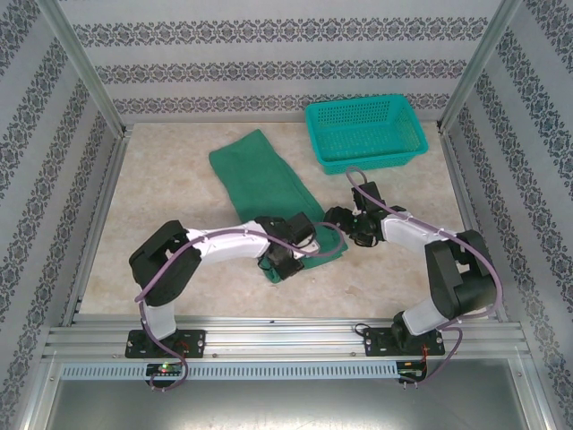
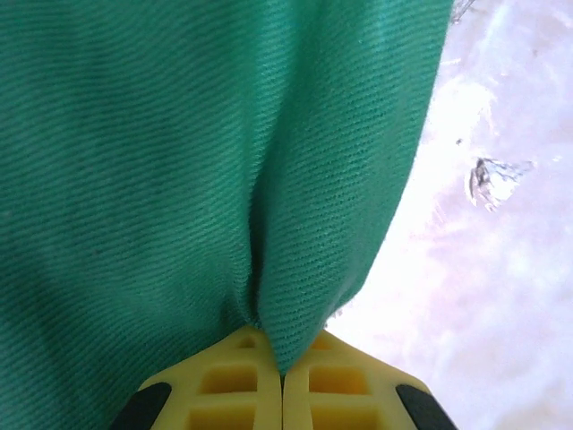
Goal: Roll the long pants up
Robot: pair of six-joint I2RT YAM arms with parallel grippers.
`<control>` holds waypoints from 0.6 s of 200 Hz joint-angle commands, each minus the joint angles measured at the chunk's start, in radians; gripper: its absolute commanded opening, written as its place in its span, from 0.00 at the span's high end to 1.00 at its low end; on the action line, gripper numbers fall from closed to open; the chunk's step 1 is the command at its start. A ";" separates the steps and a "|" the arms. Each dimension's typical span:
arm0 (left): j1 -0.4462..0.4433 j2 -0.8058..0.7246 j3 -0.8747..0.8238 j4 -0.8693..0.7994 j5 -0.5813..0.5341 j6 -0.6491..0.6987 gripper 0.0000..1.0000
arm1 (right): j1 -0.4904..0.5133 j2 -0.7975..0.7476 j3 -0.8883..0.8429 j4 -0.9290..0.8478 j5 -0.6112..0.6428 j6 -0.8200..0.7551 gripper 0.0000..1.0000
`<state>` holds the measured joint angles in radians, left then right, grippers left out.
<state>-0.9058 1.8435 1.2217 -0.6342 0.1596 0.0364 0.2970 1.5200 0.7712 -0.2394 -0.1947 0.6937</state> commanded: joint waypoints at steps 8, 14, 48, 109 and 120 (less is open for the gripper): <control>0.066 -0.073 0.087 -0.199 0.234 -0.062 1.00 | 0.000 -0.094 0.047 -0.063 0.083 -0.049 0.05; 0.084 -0.080 0.102 -0.214 0.288 -0.074 1.00 | 0.000 -0.104 0.051 -0.067 0.089 -0.049 0.05; 0.238 -0.096 0.083 -0.143 0.625 -0.238 1.00 | -0.001 -0.137 0.072 -0.083 0.086 -0.056 0.05; 0.464 -0.030 -0.076 0.185 0.914 -0.537 1.00 | 0.048 -0.169 0.121 -0.112 0.119 -0.075 0.14; 0.489 -0.012 -0.058 0.166 0.911 -0.521 1.00 | 0.076 -0.182 0.133 -0.121 0.150 -0.081 0.18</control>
<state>-0.4576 1.7985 1.1492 -0.5369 0.9630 -0.4080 0.3248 1.3834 0.8551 -0.3309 -0.1123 0.6403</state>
